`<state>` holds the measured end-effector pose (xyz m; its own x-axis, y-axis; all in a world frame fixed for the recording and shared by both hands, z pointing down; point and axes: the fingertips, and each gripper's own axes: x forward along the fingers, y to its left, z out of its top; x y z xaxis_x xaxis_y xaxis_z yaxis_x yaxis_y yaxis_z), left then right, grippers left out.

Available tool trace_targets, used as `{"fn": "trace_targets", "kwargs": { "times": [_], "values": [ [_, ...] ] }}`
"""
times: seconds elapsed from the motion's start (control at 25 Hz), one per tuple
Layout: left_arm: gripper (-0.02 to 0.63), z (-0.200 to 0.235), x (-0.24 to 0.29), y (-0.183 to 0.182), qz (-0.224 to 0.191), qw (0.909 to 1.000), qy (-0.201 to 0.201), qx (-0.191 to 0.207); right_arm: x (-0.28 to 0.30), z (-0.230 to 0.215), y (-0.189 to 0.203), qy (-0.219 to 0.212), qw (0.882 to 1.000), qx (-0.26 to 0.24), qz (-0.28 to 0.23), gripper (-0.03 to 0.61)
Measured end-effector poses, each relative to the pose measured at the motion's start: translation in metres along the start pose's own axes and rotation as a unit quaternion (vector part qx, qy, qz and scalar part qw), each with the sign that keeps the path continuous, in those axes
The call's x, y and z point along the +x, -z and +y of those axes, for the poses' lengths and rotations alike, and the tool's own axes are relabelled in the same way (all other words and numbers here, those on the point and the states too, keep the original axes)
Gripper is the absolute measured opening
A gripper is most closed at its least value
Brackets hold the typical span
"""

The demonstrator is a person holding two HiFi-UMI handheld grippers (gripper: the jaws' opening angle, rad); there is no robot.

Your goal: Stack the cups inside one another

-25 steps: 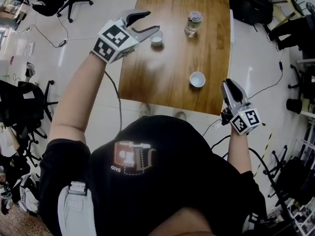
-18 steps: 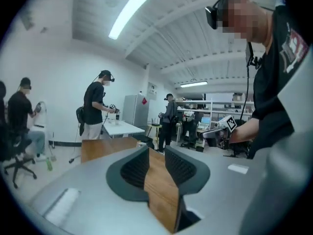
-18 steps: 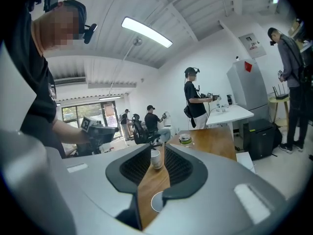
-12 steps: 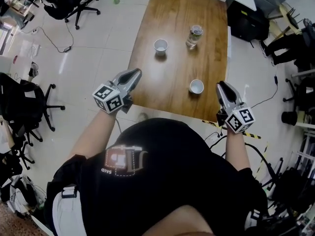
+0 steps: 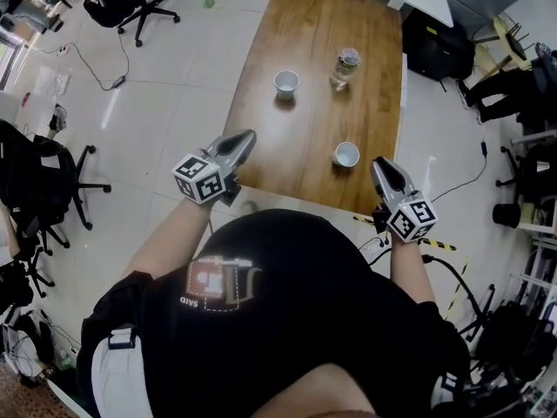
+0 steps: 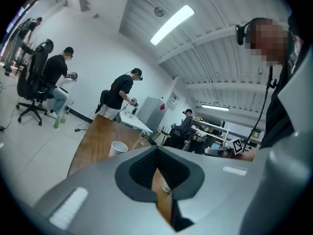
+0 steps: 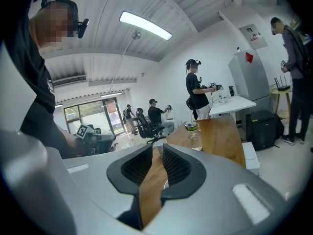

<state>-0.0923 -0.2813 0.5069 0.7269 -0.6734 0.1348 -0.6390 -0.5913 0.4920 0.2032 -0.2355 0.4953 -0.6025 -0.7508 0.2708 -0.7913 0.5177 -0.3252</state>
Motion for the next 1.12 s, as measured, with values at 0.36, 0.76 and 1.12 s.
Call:
{"fn": "trace_targets", "kwargs": {
  "times": [0.36,0.76,1.12],
  "values": [
    [0.002,0.008,0.054,-0.033,0.088,0.9715,0.028,0.218,-0.012,-0.006,-0.010,0.008,1.000,-0.007,-0.004,0.081],
    [0.132,0.070,0.164,0.035,0.390,0.7323,0.116,0.546,-0.055,-0.028,0.017,0.069,0.997,0.023,0.010,0.083],
    [0.137,0.138,0.186,0.095,0.514,0.6160,0.101,0.588,-0.082,-0.041,0.038,0.104,0.993,0.043,0.019,0.084]
  ]
}}
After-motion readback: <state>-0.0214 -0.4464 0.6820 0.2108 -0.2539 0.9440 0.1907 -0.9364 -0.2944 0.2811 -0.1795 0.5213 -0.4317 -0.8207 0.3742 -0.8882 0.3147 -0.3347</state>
